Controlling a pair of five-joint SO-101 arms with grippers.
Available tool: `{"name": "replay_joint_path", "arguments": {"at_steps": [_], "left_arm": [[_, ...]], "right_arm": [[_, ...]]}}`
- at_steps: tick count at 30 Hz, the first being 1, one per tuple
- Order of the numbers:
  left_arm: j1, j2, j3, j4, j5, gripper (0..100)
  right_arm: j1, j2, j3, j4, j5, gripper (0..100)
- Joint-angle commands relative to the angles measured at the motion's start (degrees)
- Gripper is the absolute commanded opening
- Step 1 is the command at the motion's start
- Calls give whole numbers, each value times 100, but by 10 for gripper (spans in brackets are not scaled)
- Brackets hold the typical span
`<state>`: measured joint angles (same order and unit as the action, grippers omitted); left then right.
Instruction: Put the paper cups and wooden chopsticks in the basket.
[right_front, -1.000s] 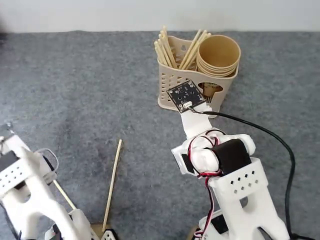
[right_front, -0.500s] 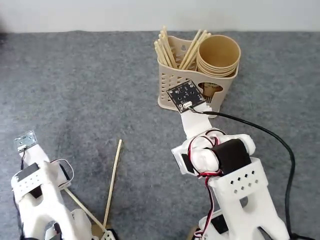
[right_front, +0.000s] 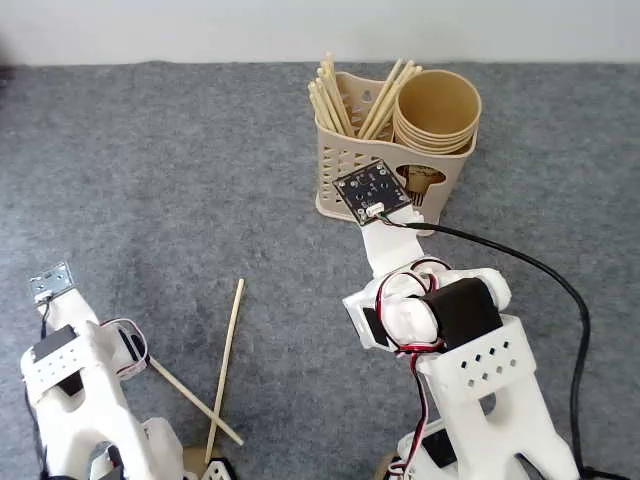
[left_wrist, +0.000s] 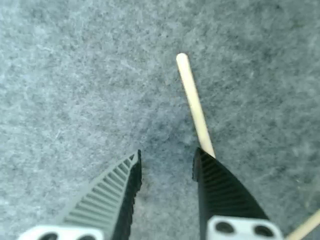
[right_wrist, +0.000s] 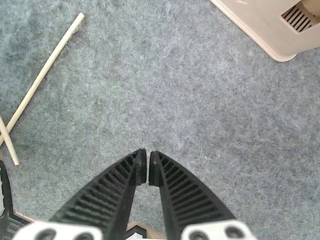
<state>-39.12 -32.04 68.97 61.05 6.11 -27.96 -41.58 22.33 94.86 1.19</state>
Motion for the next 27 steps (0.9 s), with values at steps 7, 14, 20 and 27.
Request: {"name": "replay_joint_path", "arguments": {"at_steps": [7,14,20,27], "left_arm": [[255,-88,-374,246,-53,174],[932,-70,-356,202,475,176],[2303,-79,-409,193,1363,177],[2804,-105,-927,193,1688,176]], "right_arm": [[-22,-163,-44,-40,-53,33],[-22,-163,-44,-110,-53,33],[-22,-163,-44,-75,-53,33],[4,-163,-44,-48,-53,33]]}}
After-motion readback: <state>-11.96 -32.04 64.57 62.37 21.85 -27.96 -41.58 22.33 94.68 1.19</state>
